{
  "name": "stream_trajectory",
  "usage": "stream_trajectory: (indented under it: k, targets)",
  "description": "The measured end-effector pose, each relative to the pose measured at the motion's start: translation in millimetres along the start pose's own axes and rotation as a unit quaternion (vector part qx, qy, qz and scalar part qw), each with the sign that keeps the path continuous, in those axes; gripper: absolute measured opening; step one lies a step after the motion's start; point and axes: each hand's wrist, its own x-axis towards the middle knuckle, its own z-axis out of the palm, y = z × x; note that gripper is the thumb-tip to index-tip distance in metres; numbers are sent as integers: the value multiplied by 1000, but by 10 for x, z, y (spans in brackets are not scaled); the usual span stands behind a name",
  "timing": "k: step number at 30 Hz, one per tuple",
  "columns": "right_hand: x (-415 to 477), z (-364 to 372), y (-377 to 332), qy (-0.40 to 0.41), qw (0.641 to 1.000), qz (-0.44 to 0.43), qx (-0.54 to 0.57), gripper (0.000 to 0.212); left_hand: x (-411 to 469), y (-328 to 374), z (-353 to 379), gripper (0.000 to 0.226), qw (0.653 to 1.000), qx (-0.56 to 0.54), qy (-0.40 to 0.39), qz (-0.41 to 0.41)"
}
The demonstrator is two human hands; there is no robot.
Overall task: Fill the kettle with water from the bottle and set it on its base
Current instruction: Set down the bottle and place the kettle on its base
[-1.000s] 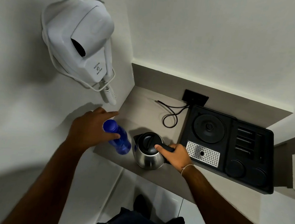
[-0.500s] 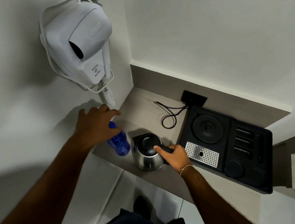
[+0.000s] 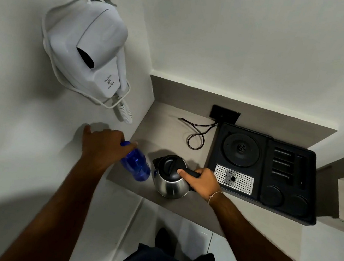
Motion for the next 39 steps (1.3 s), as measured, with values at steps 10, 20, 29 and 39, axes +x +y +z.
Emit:
stream_trajectory:
  k: [10,20,29,39]
  targets:
    - [27,6,11,1,1000,-6,-28,104,-32,261,91,75,966,-177,60,182]
    - [49,161,121,65,992,6,104,76,186,992,158,58,883,-346,251,195]
    - [36,-585,-262,123,967,-80,208,71,474,1150,162,56,822,-355,384,225]
    - [211,-2381,-644,202,949,-136,199,74,642,1893,-242,69,824,-270,424,263]
